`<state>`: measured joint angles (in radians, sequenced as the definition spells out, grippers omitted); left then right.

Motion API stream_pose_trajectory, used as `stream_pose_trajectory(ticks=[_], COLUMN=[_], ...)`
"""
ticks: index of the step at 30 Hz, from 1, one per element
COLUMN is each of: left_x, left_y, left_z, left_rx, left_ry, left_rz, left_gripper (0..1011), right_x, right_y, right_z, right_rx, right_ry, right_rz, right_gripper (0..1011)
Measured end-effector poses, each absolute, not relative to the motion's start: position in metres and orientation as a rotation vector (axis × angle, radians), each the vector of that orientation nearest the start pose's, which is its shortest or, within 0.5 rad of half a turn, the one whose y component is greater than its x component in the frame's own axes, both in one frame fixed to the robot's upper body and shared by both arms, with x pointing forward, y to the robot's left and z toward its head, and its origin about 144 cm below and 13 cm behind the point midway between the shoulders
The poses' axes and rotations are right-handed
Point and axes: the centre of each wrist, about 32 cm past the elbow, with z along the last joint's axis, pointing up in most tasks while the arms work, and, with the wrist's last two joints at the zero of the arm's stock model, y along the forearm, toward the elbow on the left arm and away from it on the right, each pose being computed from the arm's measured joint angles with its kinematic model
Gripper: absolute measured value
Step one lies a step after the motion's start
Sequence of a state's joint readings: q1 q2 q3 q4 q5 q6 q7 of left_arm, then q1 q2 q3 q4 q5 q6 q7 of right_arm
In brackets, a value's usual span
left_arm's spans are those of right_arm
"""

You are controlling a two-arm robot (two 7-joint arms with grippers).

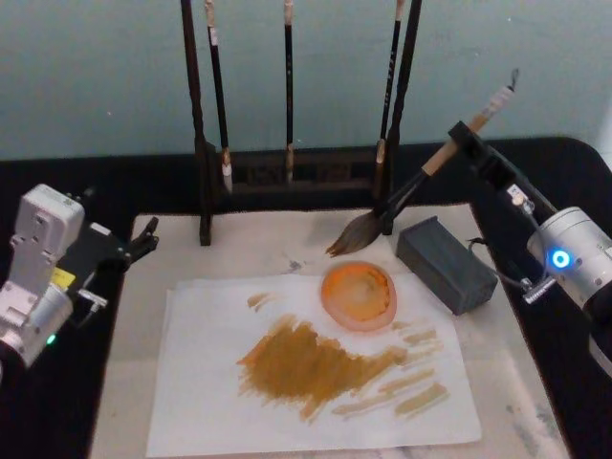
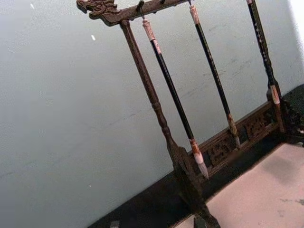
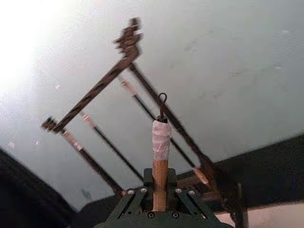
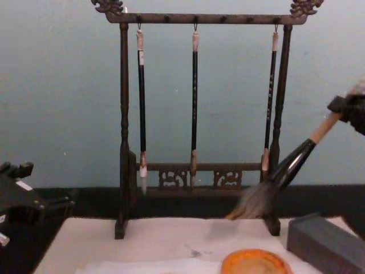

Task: Pick up the brush from the inkstone, write on the paper, then place the brush back to its original position.

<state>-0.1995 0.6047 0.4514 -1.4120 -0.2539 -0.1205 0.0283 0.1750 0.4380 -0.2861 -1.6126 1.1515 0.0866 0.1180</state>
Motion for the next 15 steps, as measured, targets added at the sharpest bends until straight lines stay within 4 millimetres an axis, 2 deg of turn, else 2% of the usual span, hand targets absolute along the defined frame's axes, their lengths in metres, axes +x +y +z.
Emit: stream_pose_trajectory(ticks=[15], left_x=[0.489], left_y=[0.31], left_z=[1.14], left_rx=[0.305], left_ry=[-0.285], left_rz=[1.248], left_gripper=[1010], right_x=[0.465], right_y=[-0.263], right_z=[1.209], right_rx=[0.28], right_ry=[0.285], right_rz=[-0.92], right_gripper=[161])
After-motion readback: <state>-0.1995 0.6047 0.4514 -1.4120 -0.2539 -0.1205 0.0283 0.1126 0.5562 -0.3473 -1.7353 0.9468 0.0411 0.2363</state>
